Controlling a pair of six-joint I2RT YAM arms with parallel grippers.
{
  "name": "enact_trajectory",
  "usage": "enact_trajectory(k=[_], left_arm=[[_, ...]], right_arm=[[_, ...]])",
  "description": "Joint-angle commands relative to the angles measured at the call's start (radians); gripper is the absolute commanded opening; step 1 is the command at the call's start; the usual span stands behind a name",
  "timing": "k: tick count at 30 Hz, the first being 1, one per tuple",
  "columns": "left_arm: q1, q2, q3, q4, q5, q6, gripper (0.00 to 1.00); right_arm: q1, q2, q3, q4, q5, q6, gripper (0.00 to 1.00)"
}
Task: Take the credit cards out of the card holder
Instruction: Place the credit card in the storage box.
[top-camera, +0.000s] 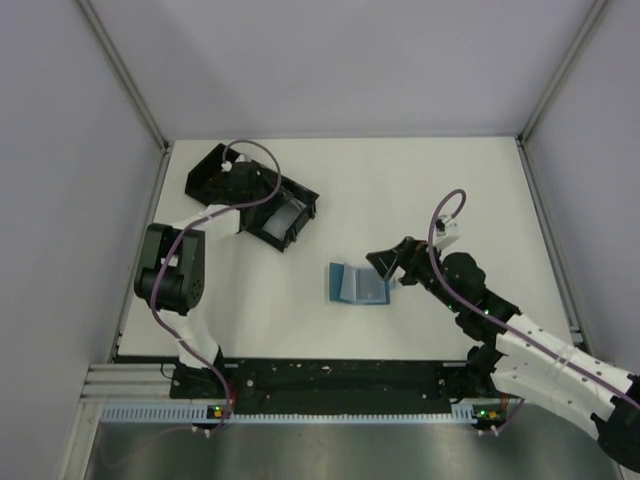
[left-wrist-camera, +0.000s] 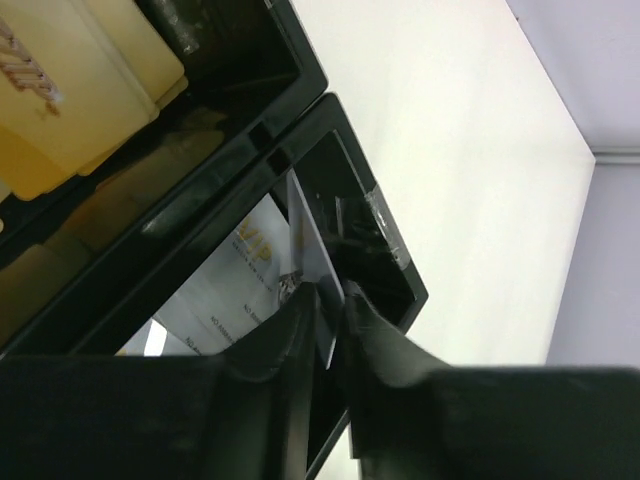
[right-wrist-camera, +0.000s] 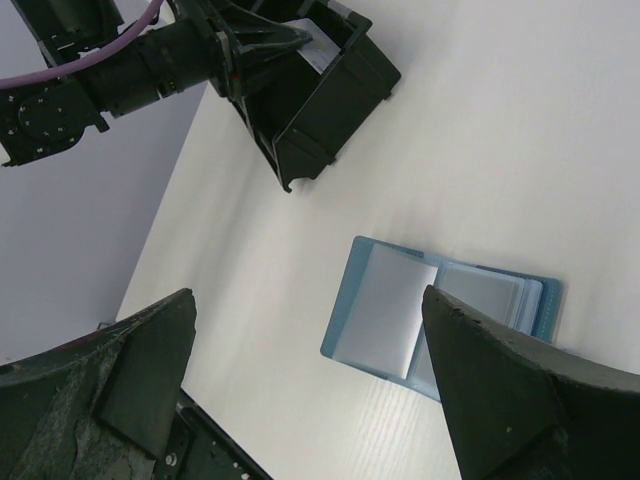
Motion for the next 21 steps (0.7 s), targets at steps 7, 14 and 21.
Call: enact_trajectory(k=[7, 14, 21], left_arm=[[0.006, -0.003, 0.067, -0.123, -0.012, -0.004, 0.76], [0.006, -0.163, -0.009, -0.21, -0.09, 0.07, 0.95], [-0.023, -0.388, -0.061, -0.29, -0.072, 0.179, 0.93]], right_arm=[[-0.012, -0.04, 0.016, -0.015, 0.002, -0.006, 0.93], [-0.012, -0.061, 0.017, -0.059, 0.011, -0.015, 0.93], [-0.012, -0.043, 0.057, -0.144, 0.068, -0.079, 0.93]])
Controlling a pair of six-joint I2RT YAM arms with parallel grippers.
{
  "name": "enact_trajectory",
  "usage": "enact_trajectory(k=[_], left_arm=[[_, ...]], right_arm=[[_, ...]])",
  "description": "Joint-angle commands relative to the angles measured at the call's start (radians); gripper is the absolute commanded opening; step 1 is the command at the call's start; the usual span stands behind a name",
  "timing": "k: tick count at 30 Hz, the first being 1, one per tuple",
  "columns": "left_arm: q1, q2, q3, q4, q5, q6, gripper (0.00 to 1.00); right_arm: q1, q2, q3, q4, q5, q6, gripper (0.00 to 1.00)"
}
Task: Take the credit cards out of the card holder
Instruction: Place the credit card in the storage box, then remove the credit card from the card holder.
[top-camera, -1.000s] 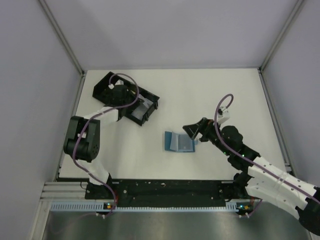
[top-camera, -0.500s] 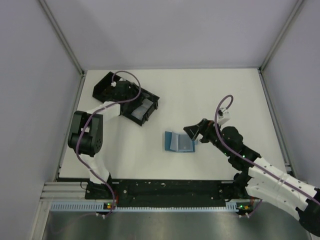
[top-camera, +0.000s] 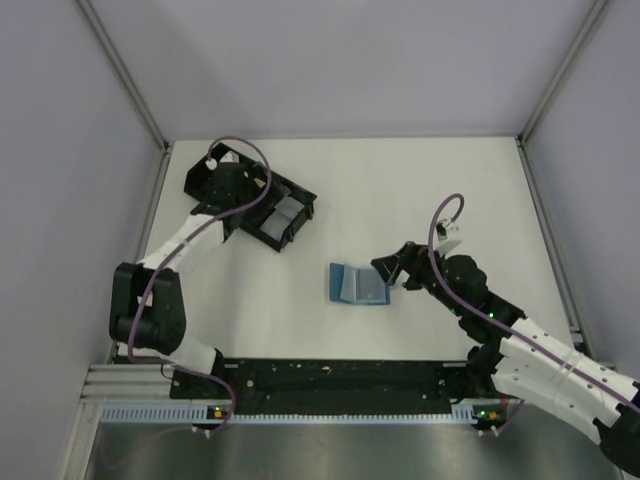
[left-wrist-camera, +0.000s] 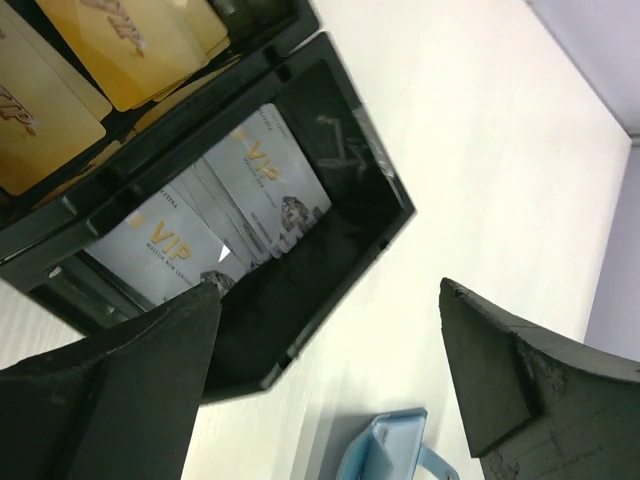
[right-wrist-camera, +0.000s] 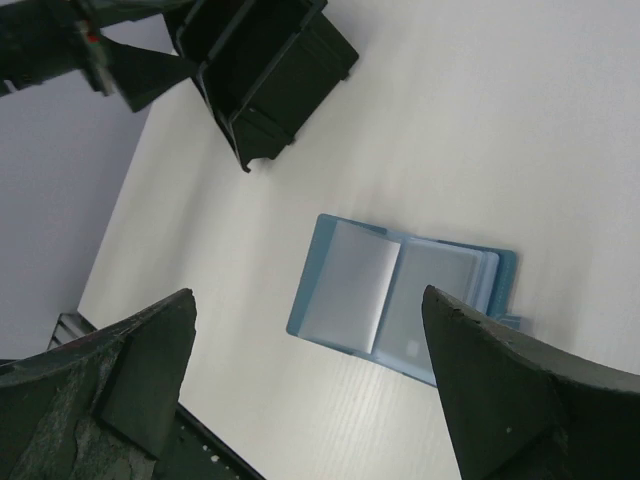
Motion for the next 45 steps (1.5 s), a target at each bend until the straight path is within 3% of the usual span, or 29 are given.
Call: enact_trajectory(k=[1, 5, 9, 13, 19, 23, 31, 36, 45], left_arm=[[-0.036, -0.191, -0.042, -0.05, 0.003, 0.108, 0.92], [-0.118, -0.329, -0.111, -0.074, 0.052, 0.149, 0.88], [-0.278, -0.413, -0.141, -0.12, 0.058, 0.188, 0.86], [-0.44, -0.44, -0.161, -0.12, 0.064, 0.167, 0.83], [-0.569, -0.394, -0.176, -0.075, 0.074, 0.148, 0.75], [-0.612, -0.311, -0.179, -0.04, 0.08, 0.147, 0.72], [-0.621, -0.191, -0.213, 0.003, -0.001, 0.171, 0.49], [-0.623, -0.133, -0.249, 0.011, -0.051, 0.174, 0.33], [-0.623, -0.042, -0.3, 0.003, -0.078, 0.168, 0.17]], right_arm=[[-0.012, 0.013, 0.067, -0.09, 0.061, -0.06, 0.92], [-0.012, 0.056, 0.099, -0.145, 0.07, -0.083, 0.89], [-0.014, 0.123, 0.127, -0.174, 0.05, -0.089, 0.82], [-0.027, 0.221, 0.167, -0.194, -0.006, -0.083, 0.79], [-0.056, 0.381, 0.217, -0.208, -0.068, -0.055, 0.74], [-0.072, 0.46, 0.245, -0.202, -0.077, -0.055, 0.65], [-0.106, 0.585, 0.284, -0.176, -0.112, -0.067, 0.51], [-0.109, 0.643, 0.277, -0.161, -0.118, -0.06, 0.49], [-0.11, 0.698, 0.254, -0.113, -0.164, -0.057, 0.44]])
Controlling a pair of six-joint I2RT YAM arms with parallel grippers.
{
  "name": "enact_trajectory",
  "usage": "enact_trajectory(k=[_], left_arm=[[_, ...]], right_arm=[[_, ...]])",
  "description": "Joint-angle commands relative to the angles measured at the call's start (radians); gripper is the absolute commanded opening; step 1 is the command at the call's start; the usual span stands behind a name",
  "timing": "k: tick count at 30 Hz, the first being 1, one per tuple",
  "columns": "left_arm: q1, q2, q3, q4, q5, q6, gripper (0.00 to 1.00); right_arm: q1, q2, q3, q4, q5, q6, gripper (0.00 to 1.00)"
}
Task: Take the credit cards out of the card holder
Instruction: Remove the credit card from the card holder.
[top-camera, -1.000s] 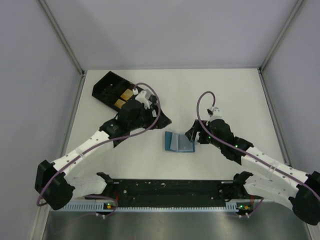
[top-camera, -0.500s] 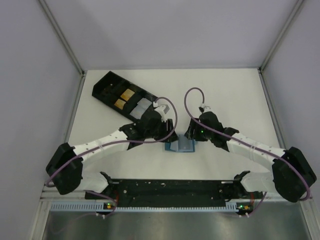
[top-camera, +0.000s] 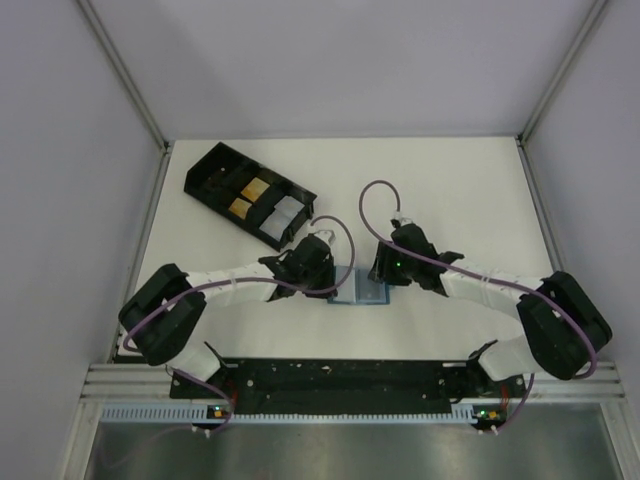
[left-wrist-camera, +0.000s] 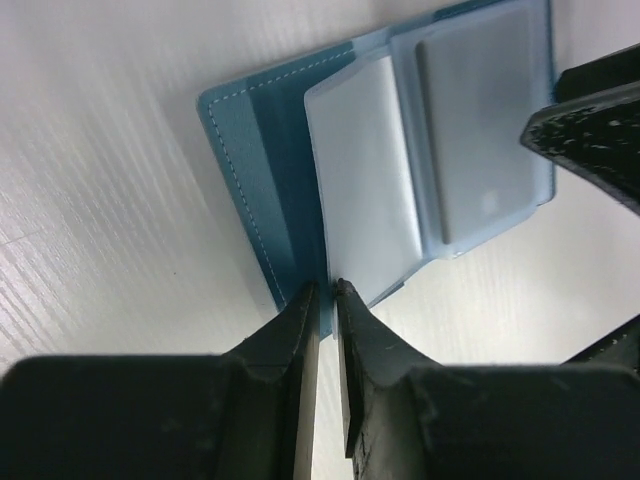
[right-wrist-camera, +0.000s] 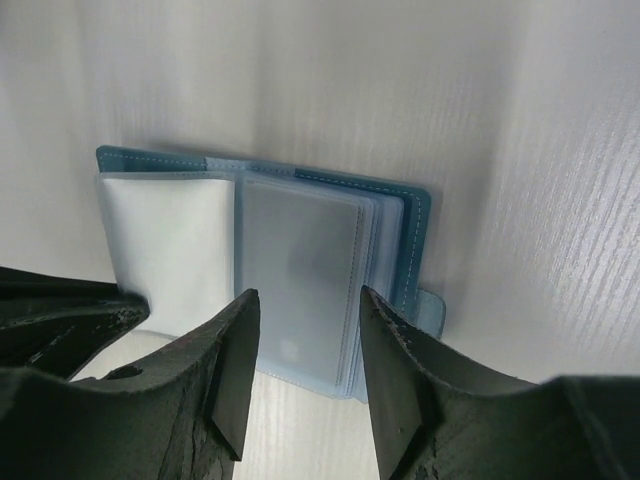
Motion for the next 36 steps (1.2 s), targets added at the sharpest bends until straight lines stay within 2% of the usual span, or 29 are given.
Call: enact_trajectory(k=[1, 3, 14, 20, 26, 36], left_arm=[[0.001, 0.029, -0.019, 0.028, -0.027, 0.004, 0.16], [-0.002, 0.032, -0.023, 0.028, -0.026, 0.001, 0.12], [-0.001, 0.038, -0.029, 0.028, -0.017, -0.007, 0.11], [-0.002, 0.04, -0.031, 0.034, -0.001, -0.01, 0.1], [-0.004, 0.04, -0.031, 0.039, 0.005, -0.013, 0.09], [-0.01, 0.031, -0.046, 0.069, 0.028, -0.036, 0.09]], right_arm=[[-0.007, 0.017, 0.012, 0.056, -0.027, 0.003, 0.44], [-0.007, 0.025, 0.014, 0.059, -0.027, 0.003, 0.42], [-0.008, 0.064, 0.004, 0.082, -0.042, 0.005, 0.41], [-0.005, 0.064, -0.003, 0.115, -0.125, 0.012, 0.4], [-0.007, 0.067, 0.009, 0.147, -0.162, 0.017, 0.33], [0.002, 0.129, 0.043, 0.199, -0.259, 0.04, 0.33]])
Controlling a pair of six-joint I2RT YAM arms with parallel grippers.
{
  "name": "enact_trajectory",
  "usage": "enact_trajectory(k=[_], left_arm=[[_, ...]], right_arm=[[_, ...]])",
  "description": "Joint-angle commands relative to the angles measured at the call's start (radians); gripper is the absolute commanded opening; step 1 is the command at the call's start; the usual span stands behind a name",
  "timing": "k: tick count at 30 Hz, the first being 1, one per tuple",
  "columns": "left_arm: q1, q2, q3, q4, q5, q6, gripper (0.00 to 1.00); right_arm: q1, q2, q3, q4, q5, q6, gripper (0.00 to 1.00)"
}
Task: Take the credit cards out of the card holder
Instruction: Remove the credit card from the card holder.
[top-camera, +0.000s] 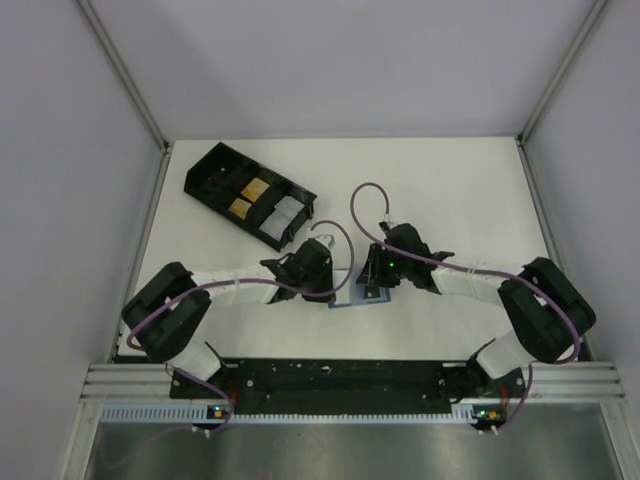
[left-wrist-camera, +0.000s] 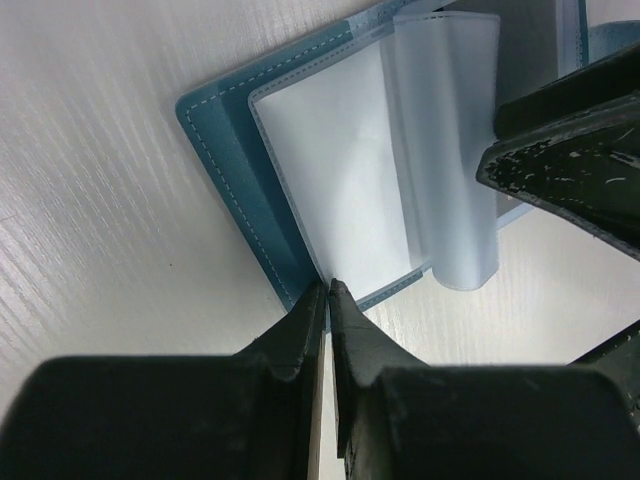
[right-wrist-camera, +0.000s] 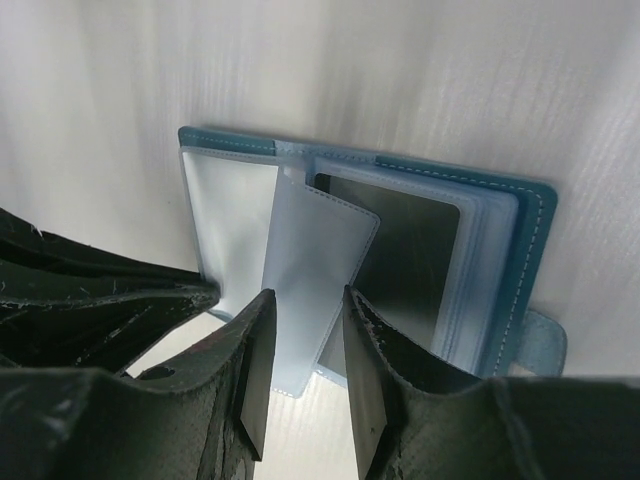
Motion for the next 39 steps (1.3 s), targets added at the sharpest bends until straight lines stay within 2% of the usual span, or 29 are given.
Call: enact_trajectory(k=[1, 13, 17, 26, 29, 34, 39], left_arm=[[-0.005, -0.01, -0.022, 0.065, 0.018, -0.024, 0.09], [-0.005, -0.039, -0.063, 0.109, 0.023, -0.066, 0.09], [-0.005, -0.059, -0.079, 0.108, 0.004, -0.076, 0.09], [-0.005, -0.096, -0.102, 0.138, -0.012, -0.098, 0.09], [-0.005, -0.152, -0.123, 0.132, -0.045, -0.11, 0.11], [-0.003, -0.257, -0.143, 0.083, -0.121, -0.127, 0.21], [-0.003, -0.366, -0.131, 0.108, -0.115, -0.13, 0.25]], right_arm=[[0.01, 0.032, 0.05, 0.07, -0.074, 0.02, 0.33], [0.064, 0.087, 0.145, 0.091, -0.128, 0.039, 0.34], [0.082, 0.087, 0.183, 0.048, -0.134, 0.018, 0.34], [0.062, -0.013, 0.234, -0.128, 0.035, -0.088, 0.34], [0.038, -0.029, 0.206, -0.142, 0.071, -0.1, 0.34], [0.01, -0.028, 0.165, -0.145, 0.088, -0.122, 0.33], [0.002, -0.02, 0.14, -0.145, 0.124, -0.143, 0.33]])
